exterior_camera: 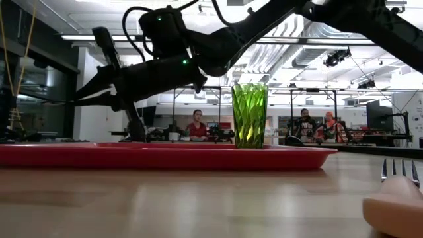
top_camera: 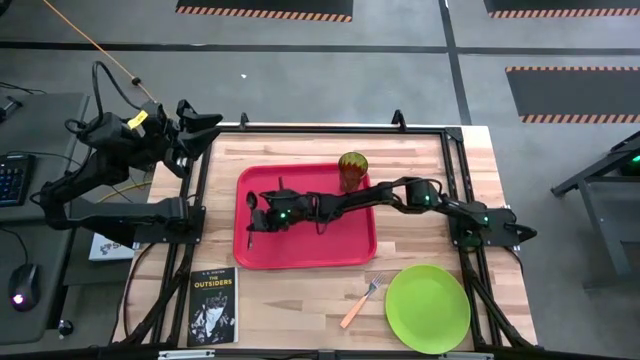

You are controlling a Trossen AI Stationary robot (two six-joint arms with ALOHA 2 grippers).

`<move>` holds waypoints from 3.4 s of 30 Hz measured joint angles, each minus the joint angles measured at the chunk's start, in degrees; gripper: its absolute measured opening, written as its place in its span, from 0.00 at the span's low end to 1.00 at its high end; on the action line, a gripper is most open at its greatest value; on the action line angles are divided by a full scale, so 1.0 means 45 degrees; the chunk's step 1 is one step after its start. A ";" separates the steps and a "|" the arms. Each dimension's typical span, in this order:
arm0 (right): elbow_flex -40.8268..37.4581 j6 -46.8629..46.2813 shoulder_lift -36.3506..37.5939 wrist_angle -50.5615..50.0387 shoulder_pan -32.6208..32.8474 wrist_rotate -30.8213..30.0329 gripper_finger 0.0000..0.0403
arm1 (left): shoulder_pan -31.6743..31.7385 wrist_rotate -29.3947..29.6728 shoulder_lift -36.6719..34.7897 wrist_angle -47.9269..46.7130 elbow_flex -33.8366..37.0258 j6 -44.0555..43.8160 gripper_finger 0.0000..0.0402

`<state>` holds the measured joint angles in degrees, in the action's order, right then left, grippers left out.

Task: Pick and place plate/cup/fork/spoon on tray
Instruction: Put the black spoon to the left side of the red tray

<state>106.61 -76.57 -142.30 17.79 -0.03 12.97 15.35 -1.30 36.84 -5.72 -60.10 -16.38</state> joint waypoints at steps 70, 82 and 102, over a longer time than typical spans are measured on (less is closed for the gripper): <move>-0.0015 -0.0306 -0.0005 0.0018 0.0185 -0.0875 0.00 | -0.0001 -0.0001 0.0491 -0.1189 0.0005 -0.1015 0.42; -0.0017 0.0244 0.0017 -0.0219 -0.0108 -0.0711 0.00 | -0.0005 -0.0262 0.0481 -0.1451 0.0000 -0.1020 0.42; -0.0015 0.0157 0.0034 -0.0478 -0.0068 -0.0209 0.00 | -0.0005 -0.0253 0.0471 -0.1446 0.0005 -0.1025 0.42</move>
<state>106.54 -75.86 -142.15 15.64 -0.34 12.03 15.33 -2.44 38.96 -12.23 -60.07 -20.99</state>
